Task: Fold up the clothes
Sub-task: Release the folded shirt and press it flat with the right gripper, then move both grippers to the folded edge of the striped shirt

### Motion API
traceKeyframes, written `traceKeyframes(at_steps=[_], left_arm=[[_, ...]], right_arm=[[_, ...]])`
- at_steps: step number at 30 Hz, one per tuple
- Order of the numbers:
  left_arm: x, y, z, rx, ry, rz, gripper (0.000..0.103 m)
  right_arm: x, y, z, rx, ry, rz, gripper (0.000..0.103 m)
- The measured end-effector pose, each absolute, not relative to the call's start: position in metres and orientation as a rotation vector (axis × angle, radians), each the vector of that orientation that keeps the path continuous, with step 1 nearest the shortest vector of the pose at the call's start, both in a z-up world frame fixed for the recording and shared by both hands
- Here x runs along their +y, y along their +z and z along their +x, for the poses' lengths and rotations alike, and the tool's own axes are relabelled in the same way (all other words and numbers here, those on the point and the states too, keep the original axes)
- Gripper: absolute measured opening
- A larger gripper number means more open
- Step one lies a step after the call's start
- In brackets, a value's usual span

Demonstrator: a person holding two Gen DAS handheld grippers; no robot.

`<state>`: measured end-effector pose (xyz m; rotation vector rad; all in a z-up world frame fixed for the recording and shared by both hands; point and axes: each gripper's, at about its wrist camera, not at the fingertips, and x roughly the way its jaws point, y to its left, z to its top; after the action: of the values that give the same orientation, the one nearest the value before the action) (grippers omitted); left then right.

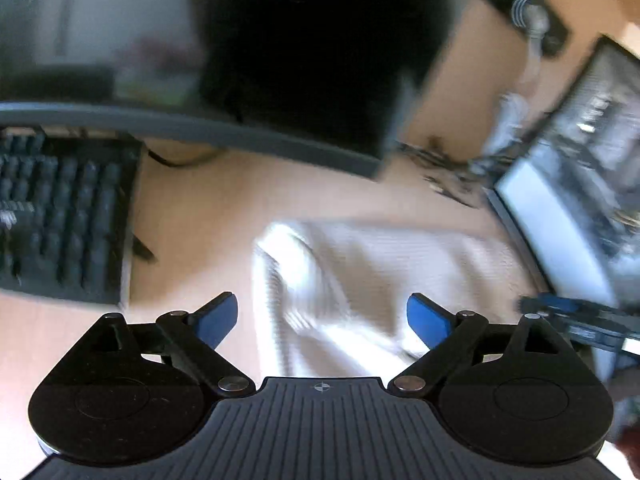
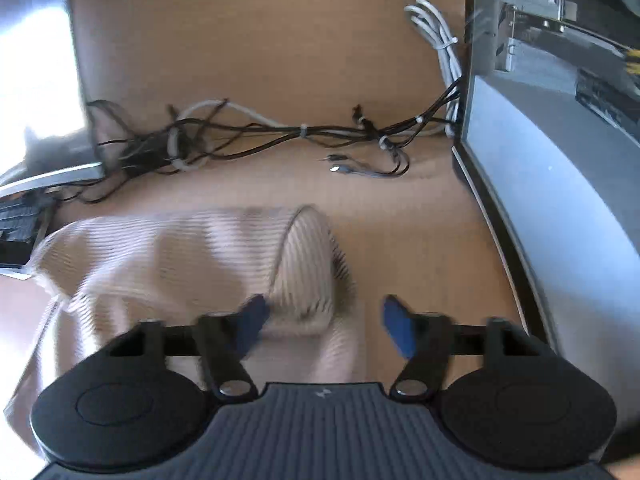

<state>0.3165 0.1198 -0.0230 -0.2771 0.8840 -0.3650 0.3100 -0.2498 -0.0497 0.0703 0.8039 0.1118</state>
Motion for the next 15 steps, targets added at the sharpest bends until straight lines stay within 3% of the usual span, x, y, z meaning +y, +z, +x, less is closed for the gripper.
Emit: traceKeyframes(at_steps=[5,15], left_arm=[[0.089,-0.04,0.273,0.98,-0.532,-0.249,0.082],[0.1,-0.062,0.259,1.029,-0.477,-0.174,0.078]], right_arm=[[-0.232,-0.058,0.269,0.875,0.219,0.067,0.036],[-0.221,-0.08,0.236,0.93,0.224,0.052,0.042]])
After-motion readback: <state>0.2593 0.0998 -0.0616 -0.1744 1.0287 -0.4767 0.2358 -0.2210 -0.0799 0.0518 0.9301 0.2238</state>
